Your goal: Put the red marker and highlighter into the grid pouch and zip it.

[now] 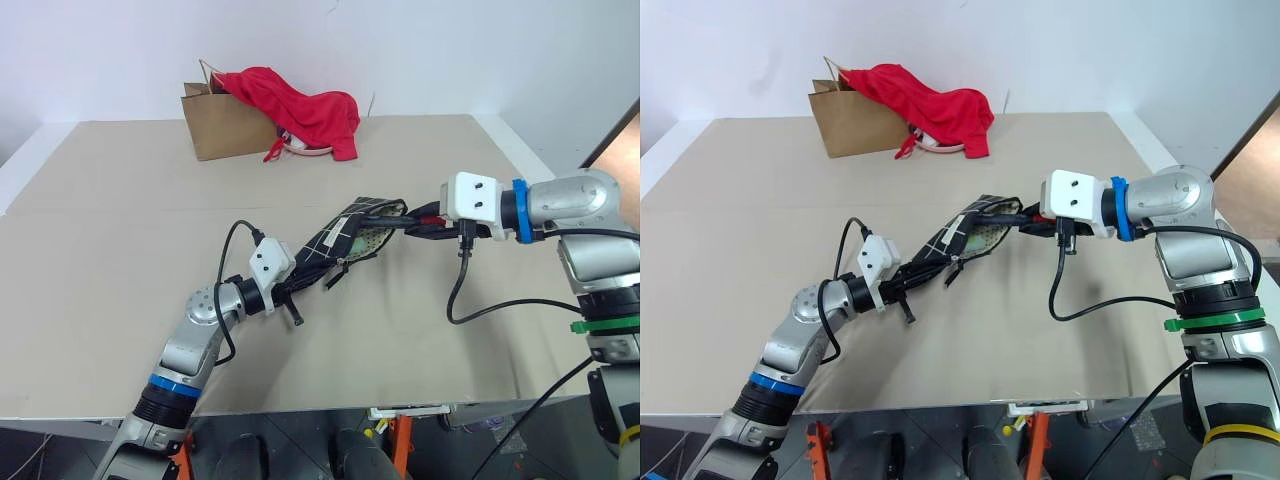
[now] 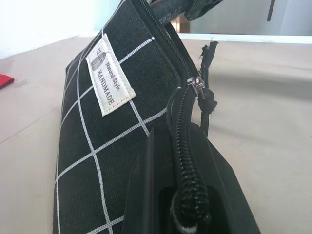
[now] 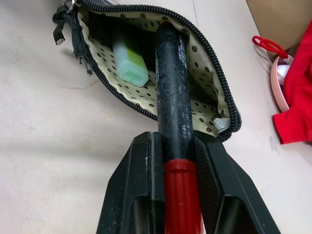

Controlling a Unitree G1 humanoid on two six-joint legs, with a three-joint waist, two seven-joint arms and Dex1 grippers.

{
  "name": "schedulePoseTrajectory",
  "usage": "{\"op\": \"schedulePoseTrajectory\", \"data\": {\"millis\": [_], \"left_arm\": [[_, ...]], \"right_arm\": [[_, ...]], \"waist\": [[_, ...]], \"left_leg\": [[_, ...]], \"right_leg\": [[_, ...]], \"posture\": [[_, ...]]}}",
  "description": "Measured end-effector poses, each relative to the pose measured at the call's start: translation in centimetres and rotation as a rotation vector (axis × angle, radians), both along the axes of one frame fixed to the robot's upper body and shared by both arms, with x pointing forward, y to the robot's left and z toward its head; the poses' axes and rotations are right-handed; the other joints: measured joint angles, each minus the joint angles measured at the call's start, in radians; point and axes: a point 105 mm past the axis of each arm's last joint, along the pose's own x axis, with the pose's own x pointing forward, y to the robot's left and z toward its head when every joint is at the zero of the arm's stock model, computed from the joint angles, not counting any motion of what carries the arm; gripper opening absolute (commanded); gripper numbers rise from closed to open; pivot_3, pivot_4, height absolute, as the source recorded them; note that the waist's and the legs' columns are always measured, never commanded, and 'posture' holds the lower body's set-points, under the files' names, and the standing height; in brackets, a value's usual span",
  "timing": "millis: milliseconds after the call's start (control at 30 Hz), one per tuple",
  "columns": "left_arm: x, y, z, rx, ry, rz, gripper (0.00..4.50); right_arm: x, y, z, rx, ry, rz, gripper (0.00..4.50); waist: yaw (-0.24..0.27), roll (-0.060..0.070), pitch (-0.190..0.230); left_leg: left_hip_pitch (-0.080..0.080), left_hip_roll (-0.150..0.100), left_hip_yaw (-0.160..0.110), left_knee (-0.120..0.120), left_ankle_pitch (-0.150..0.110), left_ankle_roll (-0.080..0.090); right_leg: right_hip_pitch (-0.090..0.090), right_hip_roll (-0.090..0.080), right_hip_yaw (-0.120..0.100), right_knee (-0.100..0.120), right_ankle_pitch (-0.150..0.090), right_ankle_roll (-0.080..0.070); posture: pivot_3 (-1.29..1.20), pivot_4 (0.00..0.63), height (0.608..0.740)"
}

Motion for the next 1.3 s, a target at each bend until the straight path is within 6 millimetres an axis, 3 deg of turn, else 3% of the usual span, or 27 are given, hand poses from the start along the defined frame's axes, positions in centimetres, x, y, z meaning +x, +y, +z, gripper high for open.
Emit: {"op": "schedulePoseTrajectory", "data": {"millis": [233,633,800,867,1000,1100,1167,1300], "left_arm": [[-0.1,0.0,-0.3,0.014,0.015,-0.014,0.00],[-0.5,0.2,-1.8,0.051,0.070,-0.040,0.00],[-0.6,0.2,-1.9,0.059,0.075,-0.047,0.00],[-0.5,0.4,-1.8,0.060,0.074,-0.043,0.00],[-0.5,0.2,-1.7,0.047,0.070,-0.044,0.00],[-0.5,0.1,-1.5,0.042,0.066,-0.044,0.00],[-0.4,0.1,-1.3,0.037,0.059,-0.039,0.00],[-0.4,0.2,-1.2,0.035,0.056,-0.031,0.00]], "right_arm": [[-1.3,3.2,-3.8,-0.044,0.070,0.125,0.56],[-1.4,4.5,-6.4,-0.227,-0.044,0.255,0.56],[-1.4,4.7,-6.7,-0.214,-0.066,0.276,0.56],[-1.3,4.9,-6.8,-0.192,-0.052,0.267,1.59],[-1.8,6.4,-6.9,-0.088,0.023,0.269,2.99],[-1.4,5.8,-6.3,-0.056,0.029,0.224,3.15],[-0.9,4.2,-5.1,-0.009,0.043,0.155,3.15],[-0.3,0.6,-0.7,0.185,0.036,-0.005,3.15]], "waist": [[0.000,0.000,0.000],[0.001,0.000,0.000],[0.000,0.000,0.000],[0.000,0.000,0.000],[0.001,0.000,0.000],[0.001,0.000,0.000],[0.004,0.000,0.000],[0.004,0.000,0.000]], "left_leg": [[0.000,0.000,0.000,0.000,0.000,0.000],[0.000,0.000,0.000,0.000,0.000,0.000],[0.001,0.000,0.000,0.000,0.000,0.000],[0.001,0.001,-0.001,0.000,0.000,0.000],[0.001,0.000,0.000,0.001,0.000,0.000],[0.000,0.000,0.000,0.001,0.000,0.000],[0.000,0.000,-0.001,0.001,0.000,0.000],[0.000,0.000,0.000,0.001,0.000,0.000]], "right_leg": [[0.000,0.000,0.000,0.000,0.000,0.000],[0.000,0.000,0.000,0.000,0.000,0.000],[0.000,0.001,0.000,0.000,0.000,-0.001],[0.000,0.001,-0.001,0.001,0.001,-0.001],[0.001,0.000,0.000,0.001,0.001,-0.001],[0.001,0.000,0.000,0.001,0.001,-0.001],[0.001,-0.001,-0.001,0.000,0.000,0.000],[0.001,0.000,0.000,0.000,0.000,0.000]], "posture": [[0.00,0.150,0.740],[0.00,0.150,0.740],[0.00,0.150,0.740],[0.00,0.150,0.740],[0.00,0.150,0.740],[0.00,0.150,0.740],[0.00,0.150,0.740],[0.00,0.150,0.740]]}}
